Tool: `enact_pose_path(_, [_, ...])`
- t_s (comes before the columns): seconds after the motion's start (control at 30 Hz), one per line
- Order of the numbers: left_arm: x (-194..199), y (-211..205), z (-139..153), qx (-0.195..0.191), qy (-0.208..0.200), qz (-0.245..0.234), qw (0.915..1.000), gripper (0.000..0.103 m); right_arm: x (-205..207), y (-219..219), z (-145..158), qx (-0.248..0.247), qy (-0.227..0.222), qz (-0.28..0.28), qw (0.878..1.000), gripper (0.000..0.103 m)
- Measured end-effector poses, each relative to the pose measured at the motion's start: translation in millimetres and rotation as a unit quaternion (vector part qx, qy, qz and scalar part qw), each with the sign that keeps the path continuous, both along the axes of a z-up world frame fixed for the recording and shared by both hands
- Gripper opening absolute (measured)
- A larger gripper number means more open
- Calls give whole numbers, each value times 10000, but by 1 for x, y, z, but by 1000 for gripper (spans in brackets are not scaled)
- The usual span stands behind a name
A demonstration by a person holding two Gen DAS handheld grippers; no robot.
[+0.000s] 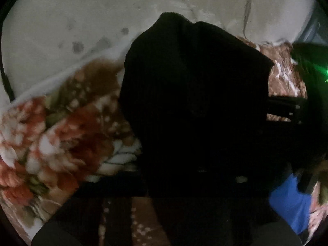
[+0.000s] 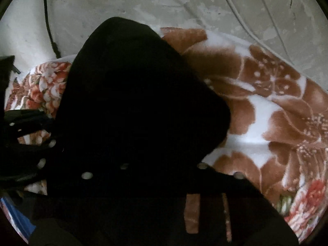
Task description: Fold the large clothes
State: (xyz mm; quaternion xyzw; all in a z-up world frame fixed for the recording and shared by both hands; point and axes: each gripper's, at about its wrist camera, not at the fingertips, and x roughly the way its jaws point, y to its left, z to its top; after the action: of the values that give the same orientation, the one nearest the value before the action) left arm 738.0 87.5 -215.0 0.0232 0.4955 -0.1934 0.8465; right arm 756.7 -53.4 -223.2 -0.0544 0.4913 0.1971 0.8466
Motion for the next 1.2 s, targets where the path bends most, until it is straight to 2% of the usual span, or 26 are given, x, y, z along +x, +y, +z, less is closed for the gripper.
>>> enact_pose_path(0.07, [-14, 0, 17, -404, -336, -269, 9983, 6, -5, -7, 4, 49, -126, 82, 9999, 8])
enact_pose_path(0.1, [-19, 0, 22, -495, -370, -349, 9975, 5, -10, -12, 8, 35, -219, 135, 9997, 8])
enact_pose_path(0.3, [-62, 6, 70, -526, -772, -235, 9953, 5, -59, -33, 56, 26, -794, 368, 9962, 8])
enact_pose_path(0.37, [-86, 2, 89, -461, -902, -210, 9946, 5, -81, -38, 73, 73, -913, 445, 9948, 8])
enact_pose_path(0.47, [-125, -8, 108, -138, -1137, -382, 9927, 5, -126, -43, 97, 94, -1079, 652, 9920, 8])
enact_pose_path(0.6, [-182, -20, 123, 73, -1297, -506, 9902, 5, -177, -47, 111, 36, -1299, 863, 9878, 8])
enact_pose_path(0.67, [-207, -25, 121, -25, -1283, -463, 9907, 5, -203, -53, 109, 127, -1261, 830, 9885, 8])
enact_pose_path(0.77, [-248, -34, 107, -97, -1248, -382, 9914, 5, -244, -47, 93, 5, -1354, 942, 9863, 8])
enact_pose_path(0.97, [-317, -53, 42, 2, -1001, -291, 9946, 5, -326, -52, 35, -259, -1248, 1178, 9848, 9])
enact_pose_path(1.03, [-336, -58, 23, -1, -945, -225, 9953, 7, -341, -59, 16, -281, -1151, 1181, 9859, 14])
enact_pose_path(1.07, [-347, -61, 12, 39, -915, -173, 9956, 7, -352, -63, 6, -301, -1116, 1173, 9863, 21])
enact_pose_path(1.1, [-357, -63, 3, 105, -908, -128, 9957, 11, -363, -67, -4, -347, -1068, 1183, 9866, 35])
enact_pose_path(1.13, [-363, -66, -3, 146, -915, -82, 9957, 23, -373, -72, -13, -394, -1030, 1195, 9867, 44])
enact_pose_path(1.17, [-374, -70, -12, 178, -880, -43, 9960, 31, -379, -75, -20, -421, -1011, 1195, 9868, 60])
enact_pose_path(1.2, [-382, -73, -16, 189, -853, -26, 9962, 50, -389, -80, -27, -451, -996, 1168, 9871, 67])
